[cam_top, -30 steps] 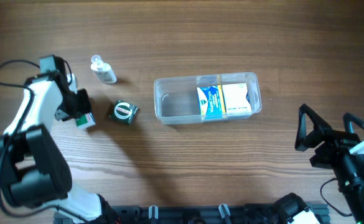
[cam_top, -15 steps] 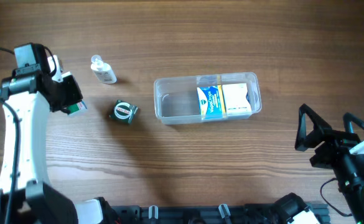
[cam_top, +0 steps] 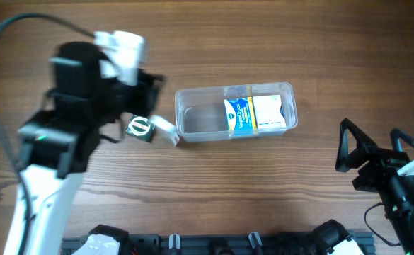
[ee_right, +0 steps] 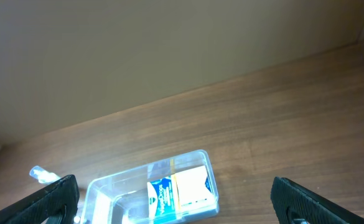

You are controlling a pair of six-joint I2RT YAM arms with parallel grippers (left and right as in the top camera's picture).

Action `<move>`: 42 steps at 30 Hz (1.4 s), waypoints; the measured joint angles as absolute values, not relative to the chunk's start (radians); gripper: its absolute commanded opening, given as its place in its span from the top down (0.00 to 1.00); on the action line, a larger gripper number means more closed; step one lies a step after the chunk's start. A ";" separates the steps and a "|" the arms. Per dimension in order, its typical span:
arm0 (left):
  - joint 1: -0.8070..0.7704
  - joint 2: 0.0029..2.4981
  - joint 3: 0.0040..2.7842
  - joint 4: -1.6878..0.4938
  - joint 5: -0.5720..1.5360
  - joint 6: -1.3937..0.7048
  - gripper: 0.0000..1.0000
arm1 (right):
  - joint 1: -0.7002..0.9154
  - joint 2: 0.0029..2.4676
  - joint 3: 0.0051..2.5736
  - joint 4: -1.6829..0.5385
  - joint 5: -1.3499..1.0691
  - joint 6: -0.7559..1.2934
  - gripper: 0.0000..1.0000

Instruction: Pack container

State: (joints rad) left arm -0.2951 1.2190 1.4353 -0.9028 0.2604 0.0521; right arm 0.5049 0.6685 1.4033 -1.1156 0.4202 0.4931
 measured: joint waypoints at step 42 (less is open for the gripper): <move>-0.364 1.442 0.968 -1.086 -0.010 -0.426 0.00 | 0.505 0.669 1.403 -1.117 0.420 0.493 0.00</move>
State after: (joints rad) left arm -0.3637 1.4422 0.9680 -1.0863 -0.0097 -0.4259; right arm 0.5049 0.6685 1.4033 -1.1168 0.4202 0.4927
